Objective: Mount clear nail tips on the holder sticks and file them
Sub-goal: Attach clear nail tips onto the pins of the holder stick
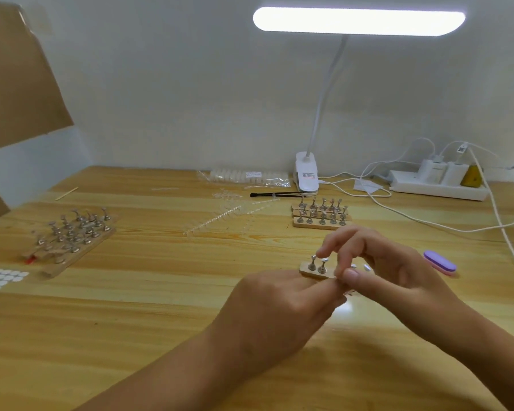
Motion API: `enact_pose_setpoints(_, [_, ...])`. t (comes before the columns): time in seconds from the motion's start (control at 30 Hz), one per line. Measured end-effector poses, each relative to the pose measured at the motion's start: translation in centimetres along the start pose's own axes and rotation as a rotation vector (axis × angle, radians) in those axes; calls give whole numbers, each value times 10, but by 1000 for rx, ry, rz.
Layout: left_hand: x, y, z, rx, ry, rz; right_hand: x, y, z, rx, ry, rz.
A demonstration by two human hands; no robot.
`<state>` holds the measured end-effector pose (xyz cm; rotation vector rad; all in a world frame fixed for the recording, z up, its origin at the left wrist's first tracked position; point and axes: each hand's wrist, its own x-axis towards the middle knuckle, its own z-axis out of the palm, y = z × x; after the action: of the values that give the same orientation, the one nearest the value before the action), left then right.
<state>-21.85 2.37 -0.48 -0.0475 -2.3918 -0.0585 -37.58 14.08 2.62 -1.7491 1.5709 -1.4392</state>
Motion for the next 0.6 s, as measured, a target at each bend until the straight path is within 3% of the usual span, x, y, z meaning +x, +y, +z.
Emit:
enact_pose_setpoints(0.1, [4, -10, -8, -6, 28, -26, 1, -3, -2, 148, 64, 21])
enact_pose_setpoints(0.23, [6, -29, -13, -393, 6, -497, 3, 4, -4, 154, 213, 44])
enact_pose_setpoints(0.33, [3, -54, -6, -528, 21, -744, 5, 10, -5, 97, 315, 79])
enact_pose_setpoints(0.4, [0, -69, -1, -354, -42, -775, 5, 12, -5, 59, 326, 77])
enact_pose_setpoints(0.5, [-1, -87, 9, 206, -362, -745, 3, 16, -1, 20, 286, 69])
enact_pose_setpoints(0.57, [3, -87, 14, 233, -449, -813, 3, 17, 3, -13, 261, 71])
enact_pose_setpoints(0.6, [4, -84, 15, 156, -416, -823, 3, 18, 5, -47, 256, 59])
